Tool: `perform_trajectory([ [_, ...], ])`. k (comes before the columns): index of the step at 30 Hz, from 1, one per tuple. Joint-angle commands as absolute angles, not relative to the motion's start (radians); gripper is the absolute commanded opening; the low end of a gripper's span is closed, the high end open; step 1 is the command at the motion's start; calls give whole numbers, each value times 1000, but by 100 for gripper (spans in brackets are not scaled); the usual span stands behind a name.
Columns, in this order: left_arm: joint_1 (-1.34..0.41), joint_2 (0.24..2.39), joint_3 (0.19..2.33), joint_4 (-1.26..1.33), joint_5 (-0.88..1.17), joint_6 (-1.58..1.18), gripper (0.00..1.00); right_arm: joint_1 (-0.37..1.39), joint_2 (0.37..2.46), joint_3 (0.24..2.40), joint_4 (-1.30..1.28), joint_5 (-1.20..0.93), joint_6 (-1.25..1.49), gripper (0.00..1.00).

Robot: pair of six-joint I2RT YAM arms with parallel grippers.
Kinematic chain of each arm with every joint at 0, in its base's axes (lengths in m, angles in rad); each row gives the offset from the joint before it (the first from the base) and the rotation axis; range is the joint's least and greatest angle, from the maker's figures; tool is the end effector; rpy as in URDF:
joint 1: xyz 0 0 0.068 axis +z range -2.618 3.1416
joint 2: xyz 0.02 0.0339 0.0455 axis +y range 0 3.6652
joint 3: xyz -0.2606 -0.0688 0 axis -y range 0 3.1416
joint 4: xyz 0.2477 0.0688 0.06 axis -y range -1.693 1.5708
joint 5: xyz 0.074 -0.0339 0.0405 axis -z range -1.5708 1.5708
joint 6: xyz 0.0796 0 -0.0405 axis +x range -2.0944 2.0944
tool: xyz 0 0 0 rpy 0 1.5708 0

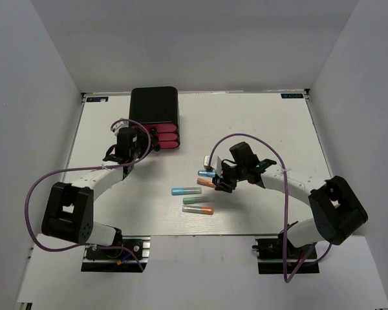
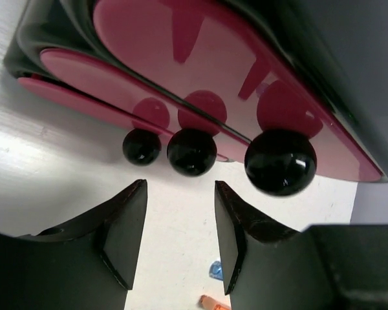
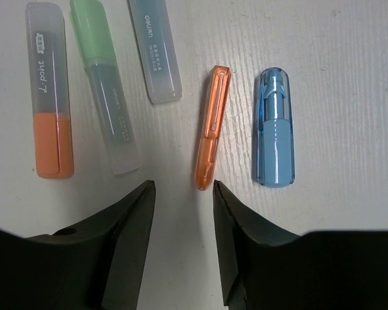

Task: Sort the stationery into containers
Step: Open the drawer

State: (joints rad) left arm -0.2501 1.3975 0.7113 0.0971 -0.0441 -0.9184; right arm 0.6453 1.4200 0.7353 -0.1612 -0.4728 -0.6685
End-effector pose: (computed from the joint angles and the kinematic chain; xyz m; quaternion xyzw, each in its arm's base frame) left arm 0.3229 -0.0789 0.1744 -0.2990 0.8295 -0.2437 0.4038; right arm 0.2232 0.2134 0.1525 -0.6209 0.6691 0.2150 0.3472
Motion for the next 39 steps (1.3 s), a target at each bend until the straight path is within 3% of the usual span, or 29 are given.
perform_trajectory([
  [1,-249,1425,704,185,-28,-939,55,643,1401,735,-144,-482,-687,47],
  [23,-239,1525,736,327,-100,-899,50,641,1399,723,-146,-477,-703,47],
  [31,-249,1503,660,360,-144,-893,57,646,1404,723,-141,-482,-703,47],
  [35,-249,1494,585,478,-166,-931,45,643,1404,723,-144,-483,-707,47],
  [39,-249,1494,546,581,-176,-942,44,643,1401,721,-143,-483,-706,47],
])
